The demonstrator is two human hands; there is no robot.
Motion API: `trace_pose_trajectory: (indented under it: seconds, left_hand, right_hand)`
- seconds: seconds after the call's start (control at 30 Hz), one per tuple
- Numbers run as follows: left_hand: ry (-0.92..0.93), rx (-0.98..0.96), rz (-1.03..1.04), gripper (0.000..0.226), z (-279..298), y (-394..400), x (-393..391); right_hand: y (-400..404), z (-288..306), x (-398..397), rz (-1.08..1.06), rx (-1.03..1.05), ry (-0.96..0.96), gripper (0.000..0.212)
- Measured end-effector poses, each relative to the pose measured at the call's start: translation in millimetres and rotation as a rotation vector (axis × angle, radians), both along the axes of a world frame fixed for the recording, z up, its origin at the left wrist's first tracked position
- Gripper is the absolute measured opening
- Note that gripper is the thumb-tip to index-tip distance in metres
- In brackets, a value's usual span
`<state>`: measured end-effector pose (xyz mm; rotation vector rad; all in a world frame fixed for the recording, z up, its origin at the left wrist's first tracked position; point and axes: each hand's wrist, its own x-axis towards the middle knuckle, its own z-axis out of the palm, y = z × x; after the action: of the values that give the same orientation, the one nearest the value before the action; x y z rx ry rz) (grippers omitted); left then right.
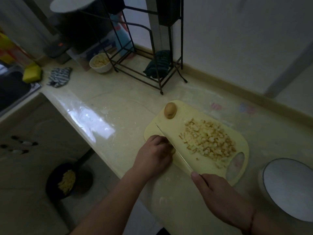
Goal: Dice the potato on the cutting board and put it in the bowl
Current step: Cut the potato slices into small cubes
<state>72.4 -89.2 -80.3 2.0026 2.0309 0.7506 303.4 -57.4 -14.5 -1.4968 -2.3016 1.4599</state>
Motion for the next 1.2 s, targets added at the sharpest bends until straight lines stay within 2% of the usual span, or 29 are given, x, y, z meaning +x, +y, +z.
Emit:
trace_pose_trajectory:
  seconds: [0.13,0.3,0.43,0.6,0.67,0.83,0.97,1.2]
  left_hand:
    - [-0.015,0.017,-0.022,0.031,-1.9,0.6,-4.0]
    - [-0.031,0.013,-0.024,0.033,-0.8,-0.3,-3.2]
    - [-0.020,0.031,-0.007,0.030,-3.9,-0.8,-2.6]
    - [-0.040,0.016,-0.024,0.024,-7.3,-2.6,-6.3]
    - [-0.044,0.014,-0.021,0.023,-7.4,-2.8,-5.9]
    - [0.001,0.060,-0.041,0.025,-1.0,-1.5,-4.8]
    - [0.070,0.059,-0.057,0.023,0.6,-0.9,-6.3]
    - [0.039,0.046,-0.033,0.028,-0.3,-0.5,-4.6]
  right_hand:
    - [2.2,-1.1,-2.4,0.034,-0.026,-0.020,0.067]
    - [18.7,-3.6,-32.3,0.022,-0.056,0.016,0.060]
    - [26.8,-9.1,-23.0,-0.037,-0.109,0.039,0.061]
    - [25.2,-5.6,-15.9,-0.184,-0.346,0.079,0.058]
    - [24.0,-4.7,-17.0,-0.208,-0.382,0.095,0.058]
    - [18.1,-4.8,-20.8,-0.052,-0.094,0.054,0.060]
    - [15.3,-0.5,-18.8,-0.030,-0.078,0.066,0.060]
    - [10.1,2.1,-18.5,0.004,-0.012,0.041,0.059]
